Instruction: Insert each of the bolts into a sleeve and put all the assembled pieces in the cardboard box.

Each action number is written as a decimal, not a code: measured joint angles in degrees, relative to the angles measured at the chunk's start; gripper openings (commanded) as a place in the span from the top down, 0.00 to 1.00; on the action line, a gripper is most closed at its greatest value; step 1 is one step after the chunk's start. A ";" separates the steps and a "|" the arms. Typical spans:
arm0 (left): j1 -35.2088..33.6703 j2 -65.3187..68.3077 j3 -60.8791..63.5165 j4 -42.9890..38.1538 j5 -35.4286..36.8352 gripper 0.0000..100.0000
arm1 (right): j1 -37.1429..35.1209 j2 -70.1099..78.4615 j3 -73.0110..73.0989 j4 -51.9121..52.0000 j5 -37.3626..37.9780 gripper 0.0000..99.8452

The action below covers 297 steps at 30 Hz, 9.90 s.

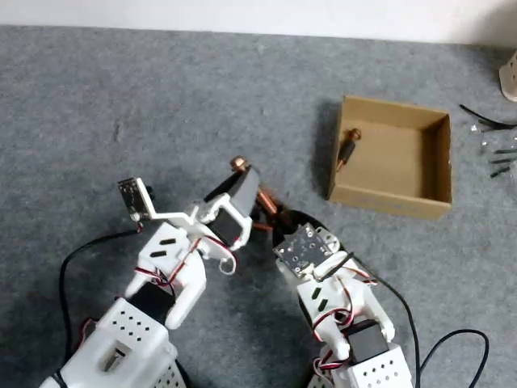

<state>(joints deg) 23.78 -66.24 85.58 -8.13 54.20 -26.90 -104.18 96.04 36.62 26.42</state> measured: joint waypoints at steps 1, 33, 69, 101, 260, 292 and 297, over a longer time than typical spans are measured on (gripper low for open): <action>0.00 0.00 0.00 0.00 0.00 0.99 | 0.00 0.00 0.00 0.00 0.00 0.99; 3.34 0.00 2.64 0.00 -1.23 0.99 | -2.55 0.00 0.00 0.00 0.00 0.99; 5.63 -0.88 7.74 7.91 -10.55 0.77 | 0.44 0.18 0.00 -0.09 1.23 0.99; -13.80 -0.79 1.05 12.48 -0.70 0.87 | 2.11 0.00 0.00 -1.23 1.14 0.99; 1.05 12.22 -6.07 -4.13 3.43 0.99 | -0.18 -0.09 0.00 -1.05 1.14 0.99; 1.14 27.87 -13.71 -11.08 1.41 0.99 | -0.26 -0.09 0.00 -1.05 1.14 0.99; 3.25 27.87 -12.22 -11.16 -0.26 0.99 | 0.00 -0.09 0.00 -1.05 1.14 0.99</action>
<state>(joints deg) 27.03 -38.37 73.36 -19.30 53.93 -26.90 -104.26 96.04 35.56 27.56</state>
